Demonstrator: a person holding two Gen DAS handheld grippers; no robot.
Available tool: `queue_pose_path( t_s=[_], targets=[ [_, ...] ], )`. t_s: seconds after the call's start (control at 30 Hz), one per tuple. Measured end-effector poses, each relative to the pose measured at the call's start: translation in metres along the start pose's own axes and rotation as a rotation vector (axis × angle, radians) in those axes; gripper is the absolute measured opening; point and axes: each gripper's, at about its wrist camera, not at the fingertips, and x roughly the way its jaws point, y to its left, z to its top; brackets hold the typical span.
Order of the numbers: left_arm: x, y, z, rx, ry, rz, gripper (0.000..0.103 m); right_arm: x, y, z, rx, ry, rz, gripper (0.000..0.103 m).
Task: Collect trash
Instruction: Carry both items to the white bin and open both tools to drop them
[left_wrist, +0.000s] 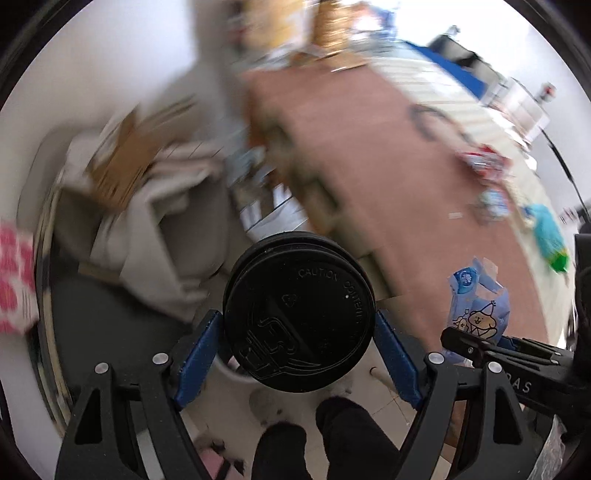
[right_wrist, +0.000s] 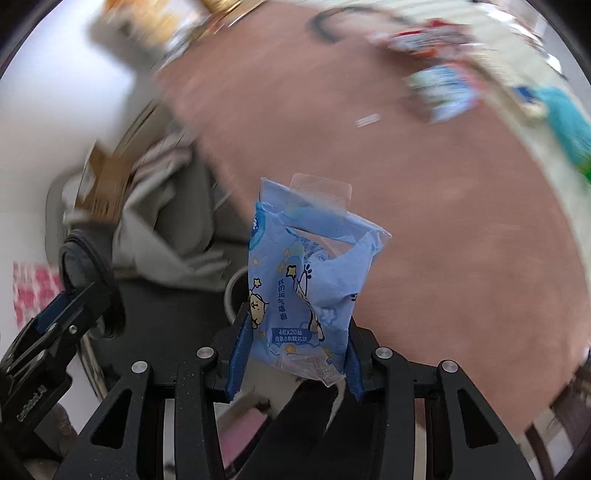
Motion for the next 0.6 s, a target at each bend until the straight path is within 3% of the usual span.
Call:
queue_pose_path(
  t_s=[0.17,0.37,0.47,0.6],
  targets=[
    [0.071,0.081,-0.034,-0.140,0.084,0.029,0.081,0.093,0.060,-0.013,-0.092,0.090,0.001,0.046],
    [0.192,0.149,-0.083,-0.242,0.211,0.018,0.081,0.232,0.080,-0.034,-0.087,0.208,0.027,0.046],
    [0.256,0.177,-0.107,-0.316,0.271,-0.064,0.081,0.308,0.072,-0.044,-0.019,0.284,0.090,0.046],
    [0.340,0.210,-0.137,-0.473,0.381,-0.242,0.083,0.395,0.058,-0.056,0.045,0.370,0.167,0.047]
  ],
)
